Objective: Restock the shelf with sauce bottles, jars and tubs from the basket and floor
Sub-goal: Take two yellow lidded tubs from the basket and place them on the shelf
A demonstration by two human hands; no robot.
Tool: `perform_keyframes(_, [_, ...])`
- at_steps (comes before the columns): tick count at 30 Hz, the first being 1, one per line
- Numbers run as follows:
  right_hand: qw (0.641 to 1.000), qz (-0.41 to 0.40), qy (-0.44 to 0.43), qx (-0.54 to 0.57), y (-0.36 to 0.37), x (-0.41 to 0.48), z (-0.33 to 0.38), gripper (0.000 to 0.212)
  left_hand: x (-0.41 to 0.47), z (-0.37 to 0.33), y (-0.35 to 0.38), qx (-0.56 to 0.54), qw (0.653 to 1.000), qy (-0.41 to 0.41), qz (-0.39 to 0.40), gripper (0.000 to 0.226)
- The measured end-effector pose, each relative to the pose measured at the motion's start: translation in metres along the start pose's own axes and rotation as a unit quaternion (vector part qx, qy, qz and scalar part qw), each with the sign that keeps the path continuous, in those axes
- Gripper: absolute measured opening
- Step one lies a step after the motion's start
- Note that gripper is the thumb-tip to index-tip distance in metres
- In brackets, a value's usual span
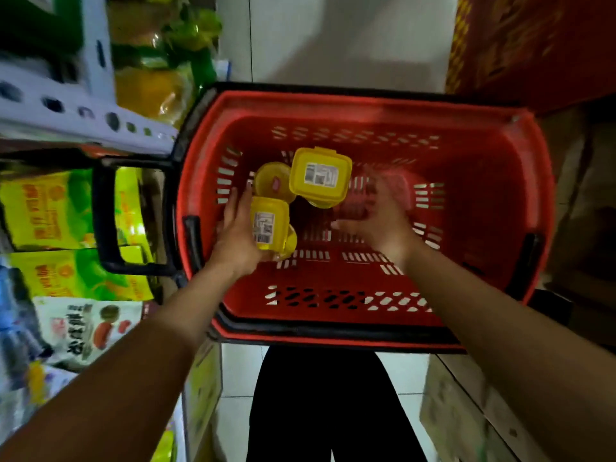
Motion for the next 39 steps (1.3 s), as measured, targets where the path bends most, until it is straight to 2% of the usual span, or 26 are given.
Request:
perform_keyframes(2, [1.0,0.008,-0.023,-0.008,0.006,0.023,0.0,0.118,0.014,0.001,0.0,0.014,0.999,0.029,0.008,0.134])
perform_keyframes(4, [0.997,0.003,-0.047,-0.055,0.011,0.042,0.005,0.119,0.023,0.001,0.003,0.024,0.998,0.046,0.031,0.138])
perform_keyframes(6, [0.989,-0.005,-0.067,-0.132,0.014,0.052,0.014,0.115,0.026,0.003,0.008,0.019,0.998,0.041,0.052,0.137])
perform_keyframes(11, [0.976,-0.035,-0.116,-0.18,0.01,0.06,0.024,0.095,0.023,0.002,0.008,0.009,0.998,0.055,0.018,0.118])
perform_keyframes(21, [0.993,-0.042,-0.086,-0.061,-0.003,0.017,0.011,0.101,-0.015,-0.029,-0.005,-0.046,0.994,0.081,-0.049,0.103])
perform_keyframes(25, [0.995,-0.05,-0.086,-0.007,-0.019,-0.018,0.015,0.091,-0.043,-0.051,-0.018,-0.043,0.993,0.095,-0.06,0.103])
perform_keyframes(31, [0.992,-0.088,-0.092,0.001,-0.034,-0.085,0.052,0.094,-0.112,-0.096,-0.048,-0.057,0.987,0.126,-0.081,0.097])
perform_keyframes(39, [0.984,-0.132,-0.117,-0.015,-0.061,-0.19,0.133,0.088,-0.216,-0.159,-0.087,-0.053,0.981,0.161,-0.096,0.098])
Point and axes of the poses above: each hand's wrist, its own x-axis towards the middle knuckle, its own y-axis out of the palm, z = x × y, the point moved 8 cm from there along x, towards the middle knuckle, and after that the axes turned 11 degrees about z, right-handed, at the moved point
